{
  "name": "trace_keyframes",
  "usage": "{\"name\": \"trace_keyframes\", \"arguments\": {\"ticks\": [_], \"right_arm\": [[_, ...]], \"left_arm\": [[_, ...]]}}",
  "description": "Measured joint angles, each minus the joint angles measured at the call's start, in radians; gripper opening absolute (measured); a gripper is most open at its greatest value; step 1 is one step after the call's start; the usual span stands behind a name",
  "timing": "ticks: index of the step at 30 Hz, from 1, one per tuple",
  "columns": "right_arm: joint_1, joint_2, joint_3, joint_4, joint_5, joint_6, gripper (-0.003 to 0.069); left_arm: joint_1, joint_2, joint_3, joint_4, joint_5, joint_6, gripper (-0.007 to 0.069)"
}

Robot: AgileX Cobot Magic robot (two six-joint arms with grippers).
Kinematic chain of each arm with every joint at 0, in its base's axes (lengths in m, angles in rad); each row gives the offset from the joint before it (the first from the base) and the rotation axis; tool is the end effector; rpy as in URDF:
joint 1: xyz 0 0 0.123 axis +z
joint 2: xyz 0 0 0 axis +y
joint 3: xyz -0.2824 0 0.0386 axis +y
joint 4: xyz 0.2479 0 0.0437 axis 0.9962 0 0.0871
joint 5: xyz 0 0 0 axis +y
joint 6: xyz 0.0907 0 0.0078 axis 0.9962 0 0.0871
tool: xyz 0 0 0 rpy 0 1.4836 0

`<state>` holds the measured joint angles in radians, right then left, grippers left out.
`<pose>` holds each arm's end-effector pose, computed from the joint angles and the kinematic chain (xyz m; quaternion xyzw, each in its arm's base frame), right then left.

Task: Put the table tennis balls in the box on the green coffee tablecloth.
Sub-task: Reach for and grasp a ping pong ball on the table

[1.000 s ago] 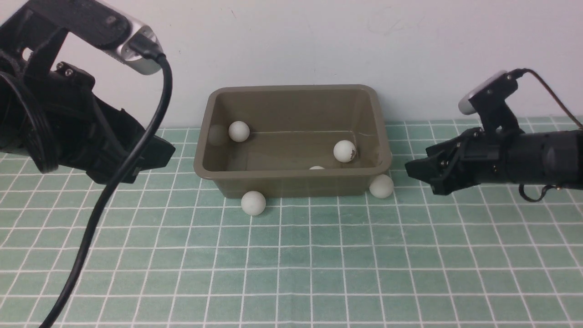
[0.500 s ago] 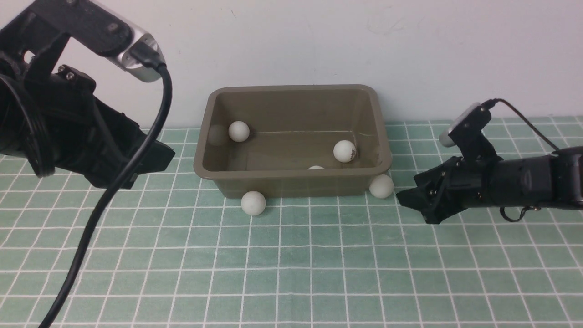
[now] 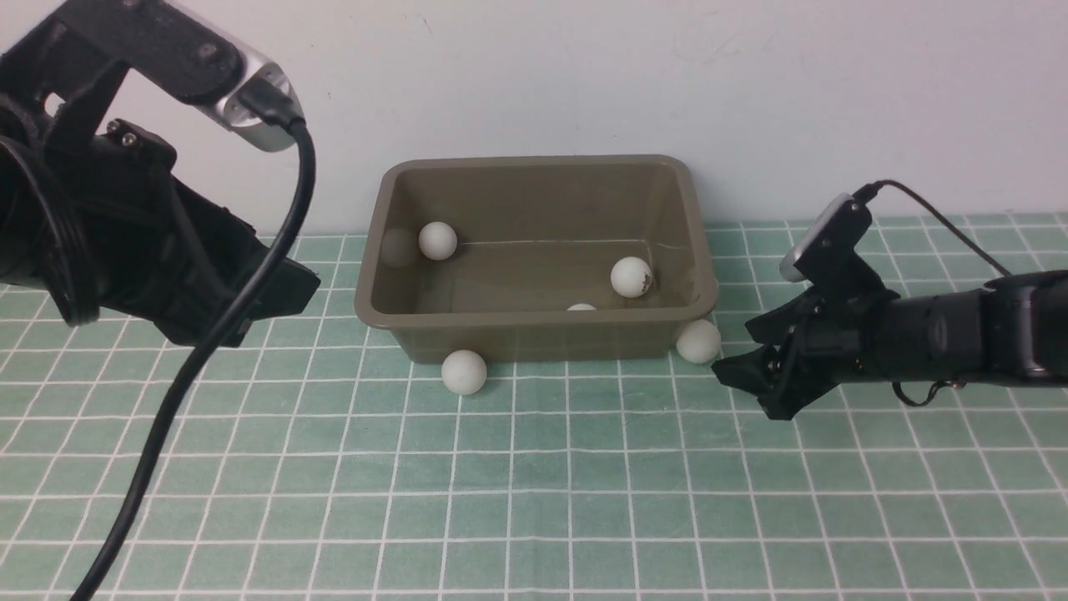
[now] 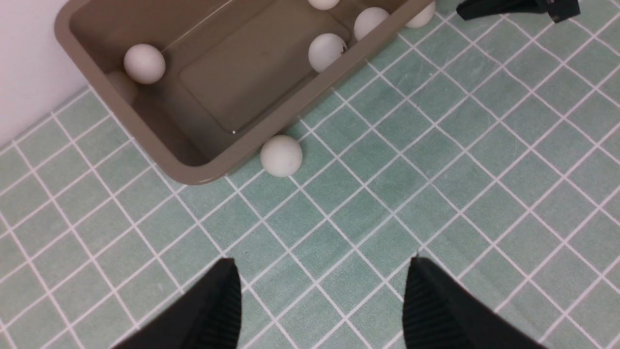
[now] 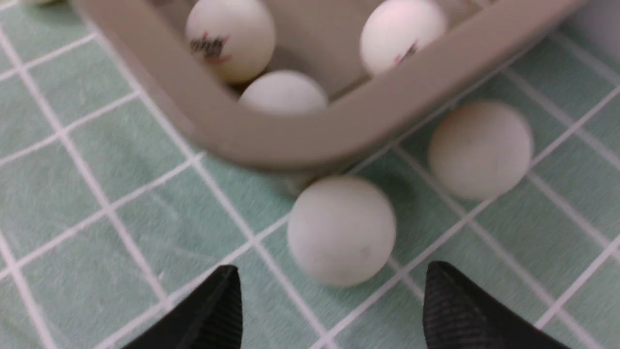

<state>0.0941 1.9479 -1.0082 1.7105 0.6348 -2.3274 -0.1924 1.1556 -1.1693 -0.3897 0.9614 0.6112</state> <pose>0.3686 0.0886 0.1468 -0.4061 0.7817 0.1827 0.4367 0.2178 -0.0713 0.3805 0.3149 0.8656 -0.1124 0.3727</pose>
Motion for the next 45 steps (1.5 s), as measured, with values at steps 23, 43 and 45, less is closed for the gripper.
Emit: {"name": "trace_keyframes", "arguments": {"ticks": [23, 43, 45], "right_arm": [[0.061, 0.065, -0.077, 0.011, -0.058, -0.007, 0.0461], [0.088, 0.152, -0.151, 0.015, -0.123, -0.057, 0.0374], [0.088, 0.152, -0.151, 0.015, -0.125, -0.057, 0.0358]], "left_arm": [[0.0, 0.0, 0.0, -0.002, 0.001, 0.0, 0.0405], [0.0, 0.0, 0.0, -0.003, 0.001, 0.0, 0.0405], [0.0, 0.0, 0.0, -0.003, 0.001, 0.0, 0.0405]]}}
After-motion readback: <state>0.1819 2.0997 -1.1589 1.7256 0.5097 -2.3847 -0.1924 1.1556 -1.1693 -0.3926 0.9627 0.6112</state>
